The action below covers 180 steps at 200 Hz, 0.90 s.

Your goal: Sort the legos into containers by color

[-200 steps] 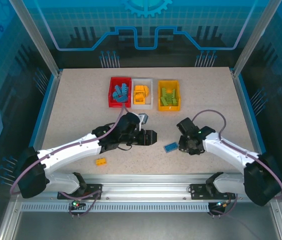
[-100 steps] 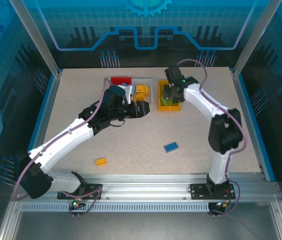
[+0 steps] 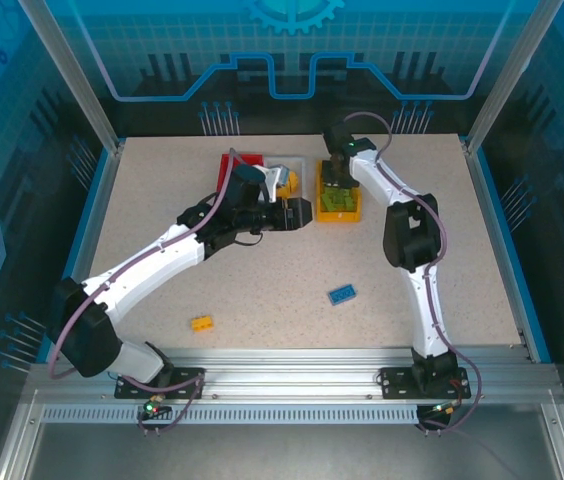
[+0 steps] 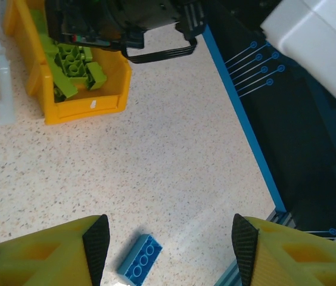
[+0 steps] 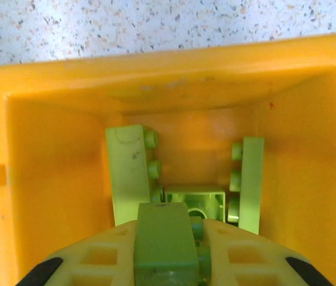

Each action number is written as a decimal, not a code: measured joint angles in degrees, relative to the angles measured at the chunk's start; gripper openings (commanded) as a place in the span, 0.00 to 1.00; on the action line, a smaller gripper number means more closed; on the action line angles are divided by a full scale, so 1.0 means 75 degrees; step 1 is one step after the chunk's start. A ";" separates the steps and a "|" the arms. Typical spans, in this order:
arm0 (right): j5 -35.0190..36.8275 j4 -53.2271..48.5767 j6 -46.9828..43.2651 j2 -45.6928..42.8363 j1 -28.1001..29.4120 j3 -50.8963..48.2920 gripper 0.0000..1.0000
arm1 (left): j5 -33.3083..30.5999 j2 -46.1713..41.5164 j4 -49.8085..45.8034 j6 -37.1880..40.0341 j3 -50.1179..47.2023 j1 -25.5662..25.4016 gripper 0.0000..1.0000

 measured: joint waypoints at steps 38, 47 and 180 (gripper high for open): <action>0.0029 -0.0221 -0.0166 0.0166 -0.0015 0.0536 0.54 | 0.0076 0.0000 0.0143 0.0003 -0.0067 -0.0041 0.61; 0.0038 -0.0128 -0.0184 0.0052 -0.0009 0.0367 0.57 | 0.0114 0.0009 0.0140 0.0015 -0.0087 -0.0067 0.61; -0.0119 0.0877 0.0790 -1.1086 0.0734 -0.8577 0.70 | -0.0023 0.3491 -0.1676 0.3448 0.1408 -0.2410 0.69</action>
